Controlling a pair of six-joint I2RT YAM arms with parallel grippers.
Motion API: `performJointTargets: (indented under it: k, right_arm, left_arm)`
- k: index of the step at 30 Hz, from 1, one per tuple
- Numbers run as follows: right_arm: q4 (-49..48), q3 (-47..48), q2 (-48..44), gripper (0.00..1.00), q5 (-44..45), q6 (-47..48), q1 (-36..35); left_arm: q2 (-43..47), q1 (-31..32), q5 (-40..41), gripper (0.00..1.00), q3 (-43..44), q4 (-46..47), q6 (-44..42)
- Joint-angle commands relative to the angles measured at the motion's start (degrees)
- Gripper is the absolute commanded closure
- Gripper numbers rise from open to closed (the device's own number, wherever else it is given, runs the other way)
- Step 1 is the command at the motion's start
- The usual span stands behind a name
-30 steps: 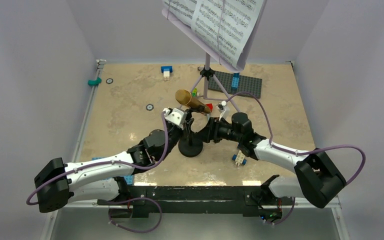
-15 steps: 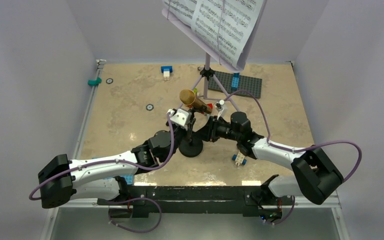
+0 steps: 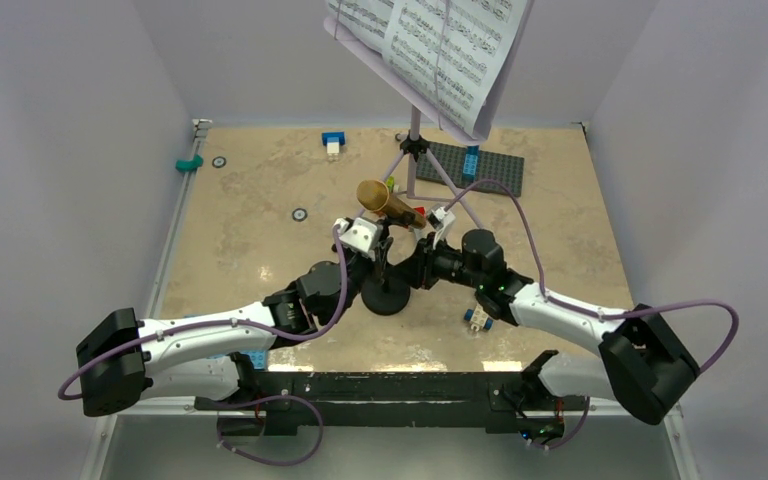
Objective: Pack up the instrument practice props
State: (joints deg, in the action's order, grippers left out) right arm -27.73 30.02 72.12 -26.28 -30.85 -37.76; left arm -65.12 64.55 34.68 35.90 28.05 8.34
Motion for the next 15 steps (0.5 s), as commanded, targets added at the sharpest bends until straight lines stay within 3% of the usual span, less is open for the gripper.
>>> performJointTargets:
  k: [1, 9, 15]
  right_arm:
    - [0.96, -2.26, -5.92, 1.0, 16.08, 15.38, -3.83]
    - [-2.6, -4.61, -5.18, 1.0, 35.8, 30.18, -14.21]
    - [-9.27, -5.3, -0.72, 1.0, 57.01, 42.76, -24.15]
  left_arm:
    - [-0.83, 0.48, -0.49, 1.0, -0.75, -5.29, 3.39]
    - [-1.32, 0.48, -1.11, 1.0, -0.8, -6.55, 3.7]
    - [-1.39, 0.48, -1.77, 1.0, -1.08, -6.96, 4.41]
